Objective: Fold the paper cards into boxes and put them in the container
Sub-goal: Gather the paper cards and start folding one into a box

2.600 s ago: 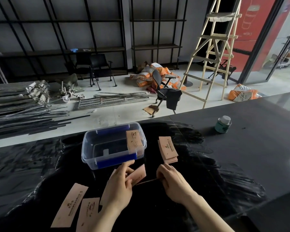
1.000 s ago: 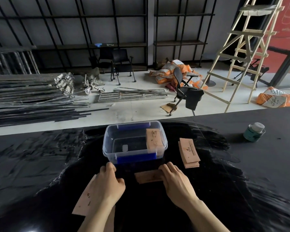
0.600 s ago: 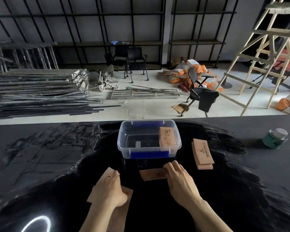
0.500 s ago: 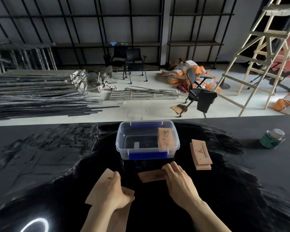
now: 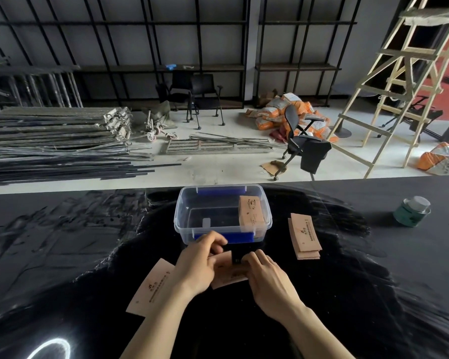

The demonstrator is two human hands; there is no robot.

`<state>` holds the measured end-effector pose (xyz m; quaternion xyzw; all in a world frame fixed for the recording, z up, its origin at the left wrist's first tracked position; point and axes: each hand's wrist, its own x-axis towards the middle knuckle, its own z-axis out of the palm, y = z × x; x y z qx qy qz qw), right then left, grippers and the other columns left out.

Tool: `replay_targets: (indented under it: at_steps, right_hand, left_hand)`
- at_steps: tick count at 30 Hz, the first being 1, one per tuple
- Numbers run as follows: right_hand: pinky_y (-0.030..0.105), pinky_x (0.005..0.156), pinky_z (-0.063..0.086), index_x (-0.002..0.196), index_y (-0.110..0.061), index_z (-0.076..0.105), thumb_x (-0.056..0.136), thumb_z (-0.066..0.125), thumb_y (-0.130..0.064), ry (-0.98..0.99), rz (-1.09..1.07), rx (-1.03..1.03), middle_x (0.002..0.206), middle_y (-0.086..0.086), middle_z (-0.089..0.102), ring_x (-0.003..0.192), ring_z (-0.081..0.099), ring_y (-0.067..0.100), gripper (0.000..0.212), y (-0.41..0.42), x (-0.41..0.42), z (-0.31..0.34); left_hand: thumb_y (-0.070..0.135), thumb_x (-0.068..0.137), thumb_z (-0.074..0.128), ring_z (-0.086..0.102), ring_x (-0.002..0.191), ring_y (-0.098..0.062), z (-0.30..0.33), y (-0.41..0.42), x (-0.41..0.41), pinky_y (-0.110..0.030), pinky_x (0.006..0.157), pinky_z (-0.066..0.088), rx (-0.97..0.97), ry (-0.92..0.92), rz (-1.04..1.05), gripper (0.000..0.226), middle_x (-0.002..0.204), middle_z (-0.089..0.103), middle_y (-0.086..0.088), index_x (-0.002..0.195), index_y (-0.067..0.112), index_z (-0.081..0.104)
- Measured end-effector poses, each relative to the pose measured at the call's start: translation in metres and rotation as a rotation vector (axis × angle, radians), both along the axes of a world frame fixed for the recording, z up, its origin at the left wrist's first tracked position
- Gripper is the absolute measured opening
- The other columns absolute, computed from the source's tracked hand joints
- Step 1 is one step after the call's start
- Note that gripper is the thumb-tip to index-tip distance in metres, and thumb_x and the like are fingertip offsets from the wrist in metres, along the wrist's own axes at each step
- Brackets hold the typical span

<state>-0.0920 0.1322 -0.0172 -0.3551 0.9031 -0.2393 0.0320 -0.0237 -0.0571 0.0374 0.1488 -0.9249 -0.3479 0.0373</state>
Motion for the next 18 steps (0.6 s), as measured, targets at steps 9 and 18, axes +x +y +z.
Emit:
replay_targets:
  at_steps: [9,18]
  right_hand:
    - [0.023,0.078,0.057,0.133,-0.028,0.052,0.097,0.063,-0.023,-0.039,-0.027,-0.089,0.123,-0.007,0.061,0.101,0.064,0.010,0.037,-0.006,0.002,0.003]
    - [0.028,0.082,0.059,0.142,-0.029,0.045,0.097,0.063,-0.018,0.047,0.002,-0.022,0.136,-0.004,0.050,0.115,0.054,0.016,0.050,-0.014,0.004,-0.001]
  left_hand:
    - [0.014,0.092,0.070,0.063,0.110,0.003,-0.011,0.017,0.001,-0.014,0.089,0.056,0.135,0.059,-0.064,0.046,0.124,0.061,0.018,0.127,0.037,0.052]
    - [0.010,0.090,0.065,0.069,0.104,-0.009,-0.027,0.007,0.015,-0.034,0.093,0.059,-0.065,-0.077,-0.057,0.043,0.118,0.067,0.018,0.117,0.043,0.057]
